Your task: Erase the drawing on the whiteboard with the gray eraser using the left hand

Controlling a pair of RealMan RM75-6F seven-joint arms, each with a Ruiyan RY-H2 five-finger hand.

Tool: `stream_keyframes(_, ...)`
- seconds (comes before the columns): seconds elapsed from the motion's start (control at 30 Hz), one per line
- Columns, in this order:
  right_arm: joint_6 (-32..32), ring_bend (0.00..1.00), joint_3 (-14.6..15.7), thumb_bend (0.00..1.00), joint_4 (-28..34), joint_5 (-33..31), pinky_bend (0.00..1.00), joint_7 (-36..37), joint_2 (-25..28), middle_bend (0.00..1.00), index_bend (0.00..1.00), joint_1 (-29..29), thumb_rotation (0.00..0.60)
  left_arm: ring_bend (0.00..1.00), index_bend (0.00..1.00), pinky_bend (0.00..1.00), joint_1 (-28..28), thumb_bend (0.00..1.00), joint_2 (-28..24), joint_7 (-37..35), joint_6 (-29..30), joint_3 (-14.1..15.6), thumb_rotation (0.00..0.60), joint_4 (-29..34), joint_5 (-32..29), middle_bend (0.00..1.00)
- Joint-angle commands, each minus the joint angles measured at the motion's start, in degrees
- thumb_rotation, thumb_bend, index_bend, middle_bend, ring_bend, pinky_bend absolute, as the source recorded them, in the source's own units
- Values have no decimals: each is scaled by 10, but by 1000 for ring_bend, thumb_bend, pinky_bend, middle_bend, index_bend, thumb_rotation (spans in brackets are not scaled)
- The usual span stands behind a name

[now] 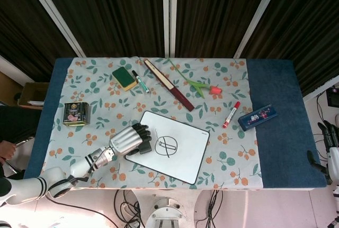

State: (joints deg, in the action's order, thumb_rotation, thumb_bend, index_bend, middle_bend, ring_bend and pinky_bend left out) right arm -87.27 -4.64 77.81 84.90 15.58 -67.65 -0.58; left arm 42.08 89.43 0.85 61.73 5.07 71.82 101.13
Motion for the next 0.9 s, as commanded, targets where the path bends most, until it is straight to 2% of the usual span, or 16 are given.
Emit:
stream_keyframes(0.03, 1, 0, 0, 291, 1, 0, 0, -1, 0, 0, 0, 0, 600, 217, 399, 319, -2, 285, 3, -1, 7, 1, 600, -7, 3, 318)
stream_keyframes(0.4, 5, 0, 1, 291, 3, 0, 0, -3, 0, 0, 0, -2, 600, 344, 573, 462, -11, 322, 25, -11, 53, -1, 600, -41, 16, 478)
stream_keyframes(0.9, 5, 0, 2, 291, 0, 1, 0, -1, -1, 0, 0, -2, 600, 448, 693, 568, -21, 338, 54, -13, 111, -7, 600, -83, 33, 593)
